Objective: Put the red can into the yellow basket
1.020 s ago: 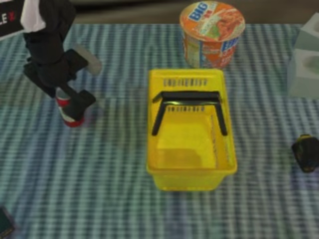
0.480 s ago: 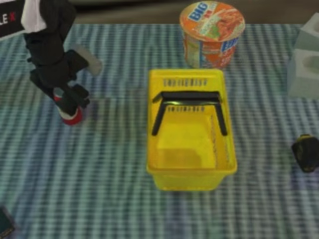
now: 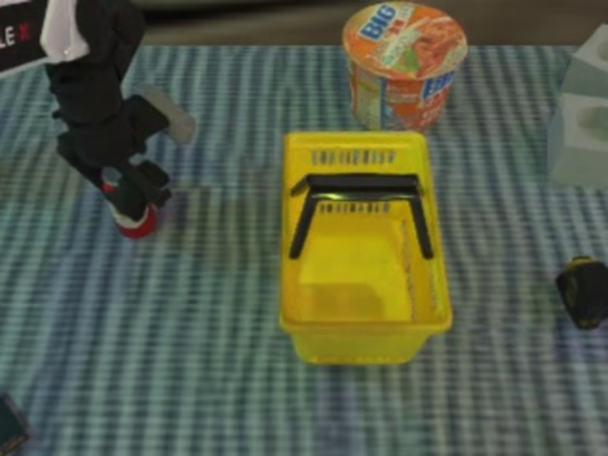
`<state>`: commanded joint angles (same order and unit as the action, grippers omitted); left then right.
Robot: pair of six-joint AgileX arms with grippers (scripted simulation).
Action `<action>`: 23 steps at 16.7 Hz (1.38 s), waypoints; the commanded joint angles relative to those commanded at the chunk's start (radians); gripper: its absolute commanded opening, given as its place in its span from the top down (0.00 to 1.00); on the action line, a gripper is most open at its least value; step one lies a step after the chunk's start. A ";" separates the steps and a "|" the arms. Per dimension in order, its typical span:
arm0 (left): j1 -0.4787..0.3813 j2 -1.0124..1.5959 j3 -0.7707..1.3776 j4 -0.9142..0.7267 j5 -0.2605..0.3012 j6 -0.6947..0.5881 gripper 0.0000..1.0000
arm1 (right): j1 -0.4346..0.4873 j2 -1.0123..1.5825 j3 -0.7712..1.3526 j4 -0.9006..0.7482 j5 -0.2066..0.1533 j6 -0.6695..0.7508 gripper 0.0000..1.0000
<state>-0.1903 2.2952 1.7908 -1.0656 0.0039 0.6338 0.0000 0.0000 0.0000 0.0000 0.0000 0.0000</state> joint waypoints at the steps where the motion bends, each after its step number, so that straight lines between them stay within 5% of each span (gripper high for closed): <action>1: 0.000 0.000 0.000 0.000 0.000 0.000 1.00 | 0.000 0.000 0.000 0.000 0.000 0.000 0.00; 6: 0.000 -0.002 -0.002 0.010 0.009 -0.001 1.00 | 0.000 0.000 0.000 0.000 0.000 0.000 0.00; 10: -0.018 -0.007 -0.032 0.157 0.121 -0.044 1.00 | 0.000 0.000 0.000 0.000 0.000 0.000 0.00; 14: -0.040 -0.019 -0.098 0.454 0.330 -0.140 1.00 | 0.000 0.000 0.000 0.000 0.000 0.000 0.00; 23: -0.098 -0.084 -0.328 1.331 0.928 -0.437 1.00 | 0.000 0.000 0.000 0.000 0.000 0.000 0.00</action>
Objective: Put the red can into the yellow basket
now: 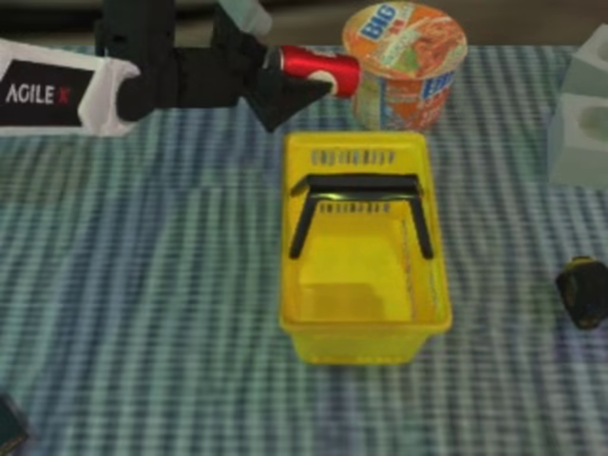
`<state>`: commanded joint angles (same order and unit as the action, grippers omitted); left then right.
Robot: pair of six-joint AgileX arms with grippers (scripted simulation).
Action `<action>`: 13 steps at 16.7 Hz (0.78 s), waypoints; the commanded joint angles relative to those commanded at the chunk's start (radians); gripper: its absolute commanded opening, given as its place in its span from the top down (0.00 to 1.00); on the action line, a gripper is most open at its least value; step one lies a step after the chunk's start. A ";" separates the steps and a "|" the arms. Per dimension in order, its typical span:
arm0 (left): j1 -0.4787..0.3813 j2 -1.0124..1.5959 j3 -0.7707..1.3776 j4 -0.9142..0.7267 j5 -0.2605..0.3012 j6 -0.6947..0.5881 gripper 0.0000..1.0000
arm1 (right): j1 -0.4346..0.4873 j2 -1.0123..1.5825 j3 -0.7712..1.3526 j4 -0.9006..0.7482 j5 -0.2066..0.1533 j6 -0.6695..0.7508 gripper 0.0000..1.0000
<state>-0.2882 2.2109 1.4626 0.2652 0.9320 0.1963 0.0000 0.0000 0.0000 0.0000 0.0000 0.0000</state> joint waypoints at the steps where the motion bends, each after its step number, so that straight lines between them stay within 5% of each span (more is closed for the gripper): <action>1: -0.006 -0.012 -0.024 0.090 0.061 -0.029 1.00 | 0.000 0.000 0.000 0.000 0.000 0.000 0.00; 7: -0.029 -0.084 -0.116 0.438 0.316 -0.141 1.00 | 0.000 0.000 0.000 0.000 0.000 0.000 0.00; 13: -0.025 -0.091 -0.122 0.469 0.342 -0.149 1.00 | 0.000 0.000 0.000 0.000 0.000 0.000 0.00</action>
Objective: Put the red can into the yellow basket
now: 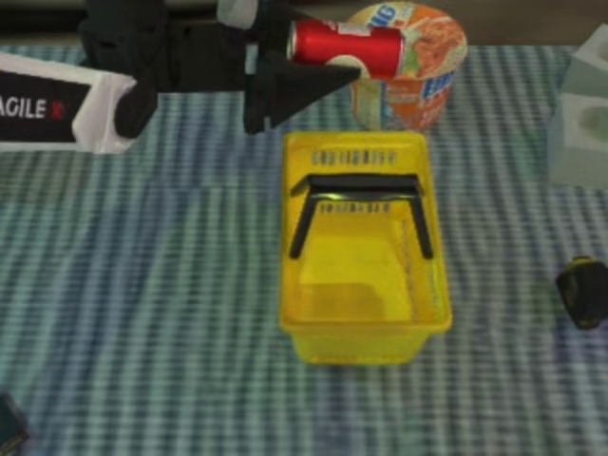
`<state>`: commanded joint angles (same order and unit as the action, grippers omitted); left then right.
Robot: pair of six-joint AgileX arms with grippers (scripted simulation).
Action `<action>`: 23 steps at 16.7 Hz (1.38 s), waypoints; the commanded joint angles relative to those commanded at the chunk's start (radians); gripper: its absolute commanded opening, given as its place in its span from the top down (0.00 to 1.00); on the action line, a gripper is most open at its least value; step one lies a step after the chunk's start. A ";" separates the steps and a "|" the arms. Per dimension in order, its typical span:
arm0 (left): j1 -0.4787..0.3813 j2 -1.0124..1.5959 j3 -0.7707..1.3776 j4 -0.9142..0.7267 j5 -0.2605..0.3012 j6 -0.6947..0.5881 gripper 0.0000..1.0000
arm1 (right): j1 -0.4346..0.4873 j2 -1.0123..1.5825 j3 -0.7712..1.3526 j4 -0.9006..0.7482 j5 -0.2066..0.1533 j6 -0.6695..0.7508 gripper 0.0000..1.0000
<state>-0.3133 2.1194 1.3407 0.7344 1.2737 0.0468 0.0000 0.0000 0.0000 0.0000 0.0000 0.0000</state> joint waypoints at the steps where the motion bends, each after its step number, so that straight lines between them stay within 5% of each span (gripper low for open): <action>1: 0.000 0.003 0.000 0.003 0.001 0.000 1.00 | 0.000 0.000 0.000 0.000 0.000 0.000 0.00; 9: 0.018 0.220 -0.058 0.290 0.005 -0.007 1.00 | 0.000 0.000 0.000 0.000 0.000 0.000 0.00; 14: 0.020 0.245 -0.068 0.319 0.003 -0.007 1.00 | 0.000 0.000 0.000 0.000 0.000 0.000 0.00; 23: 0.020 0.245 -0.068 0.319 0.003 -0.007 0.32 | 0.000 0.000 0.000 0.000 0.000 0.000 0.00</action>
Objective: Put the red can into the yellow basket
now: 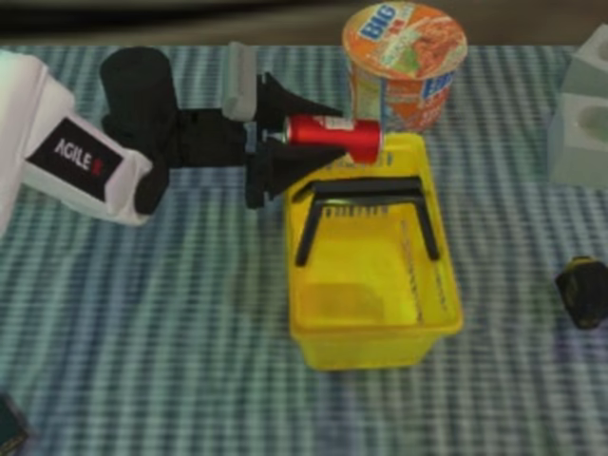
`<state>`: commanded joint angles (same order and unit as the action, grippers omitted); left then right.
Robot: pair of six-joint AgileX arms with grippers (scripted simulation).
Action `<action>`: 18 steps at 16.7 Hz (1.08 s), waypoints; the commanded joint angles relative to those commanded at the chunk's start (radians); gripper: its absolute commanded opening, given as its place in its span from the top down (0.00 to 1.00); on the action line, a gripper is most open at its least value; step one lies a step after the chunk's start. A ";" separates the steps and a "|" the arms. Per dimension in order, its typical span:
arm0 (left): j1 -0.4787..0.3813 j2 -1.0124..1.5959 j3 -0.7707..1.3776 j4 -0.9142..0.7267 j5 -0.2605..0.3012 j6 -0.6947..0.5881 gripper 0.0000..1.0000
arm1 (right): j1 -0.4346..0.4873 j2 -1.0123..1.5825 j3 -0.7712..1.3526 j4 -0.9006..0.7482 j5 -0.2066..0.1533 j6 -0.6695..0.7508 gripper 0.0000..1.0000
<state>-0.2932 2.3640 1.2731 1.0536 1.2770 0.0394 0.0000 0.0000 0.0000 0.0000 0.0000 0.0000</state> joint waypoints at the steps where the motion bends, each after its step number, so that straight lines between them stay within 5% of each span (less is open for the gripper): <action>1: 0.000 0.000 0.000 0.000 0.000 0.000 0.25 | 0.000 0.000 0.000 0.000 0.000 0.000 0.00; 5: 0.000 0.000 0.000 0.000 0.000 0.000 0.00 | 0.000 0.000 0.000 0.000 0.000 0.000 0.00; 14: -0.003 -0.004 0.001 -0.002 -0.002 0.001 0.00 | 0.000 0.000 0.000 0.000 0.000 0.000 0.00; 18: 0.011 -0.100 -0.046 -0.050 -0.062 -0.018 0.00 | 0.038 0.094 0.093 -0.085 -0.001 -0.060 0.00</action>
<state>-0.2821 2.2644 1.2275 1.0032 1.2154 0.0210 0.0378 0.0942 0.0932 -0.0851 -0.0011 -0.0599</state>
